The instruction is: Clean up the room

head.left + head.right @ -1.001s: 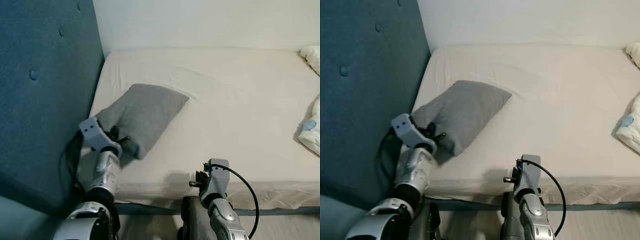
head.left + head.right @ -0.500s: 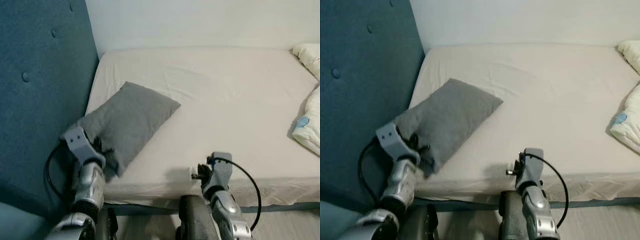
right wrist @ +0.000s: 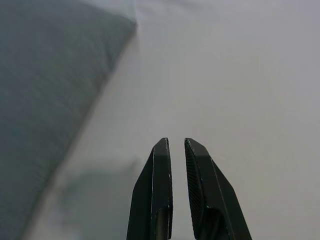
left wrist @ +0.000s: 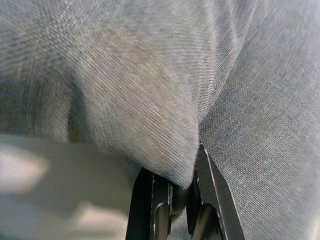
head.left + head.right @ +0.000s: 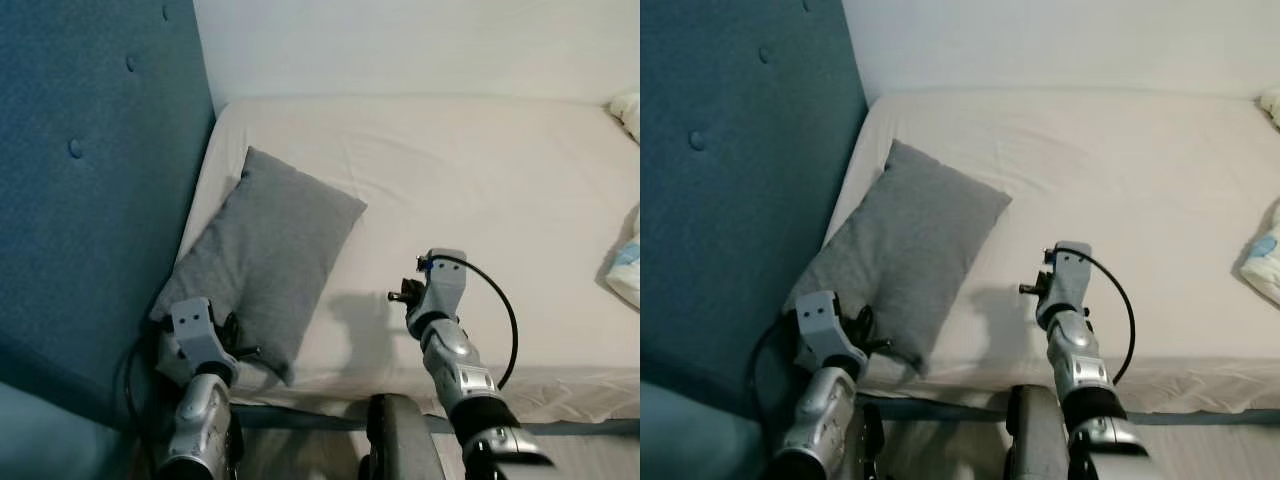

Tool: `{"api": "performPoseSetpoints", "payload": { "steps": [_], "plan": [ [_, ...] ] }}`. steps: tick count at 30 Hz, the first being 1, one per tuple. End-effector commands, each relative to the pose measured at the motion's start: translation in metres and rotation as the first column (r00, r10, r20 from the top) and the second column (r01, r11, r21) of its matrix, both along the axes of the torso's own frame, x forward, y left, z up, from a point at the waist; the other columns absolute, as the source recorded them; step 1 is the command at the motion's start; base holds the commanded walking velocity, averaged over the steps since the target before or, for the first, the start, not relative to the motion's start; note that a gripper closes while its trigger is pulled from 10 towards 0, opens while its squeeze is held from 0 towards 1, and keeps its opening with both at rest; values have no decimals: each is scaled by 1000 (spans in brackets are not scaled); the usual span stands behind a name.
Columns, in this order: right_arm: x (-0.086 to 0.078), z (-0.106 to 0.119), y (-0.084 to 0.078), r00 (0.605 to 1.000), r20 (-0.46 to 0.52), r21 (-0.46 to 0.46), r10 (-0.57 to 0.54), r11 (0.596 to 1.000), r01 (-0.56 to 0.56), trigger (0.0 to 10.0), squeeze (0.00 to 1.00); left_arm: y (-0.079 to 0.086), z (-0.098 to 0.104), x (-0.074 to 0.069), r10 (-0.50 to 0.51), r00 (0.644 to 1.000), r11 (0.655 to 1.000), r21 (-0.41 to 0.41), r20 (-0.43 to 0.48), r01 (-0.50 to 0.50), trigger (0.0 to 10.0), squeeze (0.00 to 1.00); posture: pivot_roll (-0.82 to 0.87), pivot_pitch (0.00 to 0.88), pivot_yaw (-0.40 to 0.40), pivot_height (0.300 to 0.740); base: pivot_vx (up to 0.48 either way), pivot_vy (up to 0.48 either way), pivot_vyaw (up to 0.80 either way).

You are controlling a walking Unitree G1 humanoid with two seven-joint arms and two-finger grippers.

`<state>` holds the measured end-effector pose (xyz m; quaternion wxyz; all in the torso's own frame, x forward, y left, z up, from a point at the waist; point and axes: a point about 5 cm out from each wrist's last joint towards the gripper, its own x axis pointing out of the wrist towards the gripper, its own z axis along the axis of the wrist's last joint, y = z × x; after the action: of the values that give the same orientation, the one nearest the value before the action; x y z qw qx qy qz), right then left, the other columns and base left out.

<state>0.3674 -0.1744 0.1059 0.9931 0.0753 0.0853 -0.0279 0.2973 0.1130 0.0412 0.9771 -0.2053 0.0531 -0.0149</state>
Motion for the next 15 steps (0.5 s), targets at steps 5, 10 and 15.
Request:
{"api": "performPoseSetpoints", "payload": {
  "steps": [5,10,15],
  "plan": [
    [6,1,1,1000,-12,37,-10,999,10,10000,0,-62,-3,-17,-188,975,952,-268,-117,151,0,0,34,291,-47,585,0,0,0],
    [9,4,1,1000,-3,43,-11,999,11,10000,0,-89,19,-12,-239,968,901,-392,-83,189,0,0,33,289,-39,585,0,0,0],
    [9,3,0,1000,-6,46,-16,999,17,10000,0,-89,23,-1,-236,967,922,-336,-98,191,10000,0,31,285,-34,585,0,0,0]
  ]
}}
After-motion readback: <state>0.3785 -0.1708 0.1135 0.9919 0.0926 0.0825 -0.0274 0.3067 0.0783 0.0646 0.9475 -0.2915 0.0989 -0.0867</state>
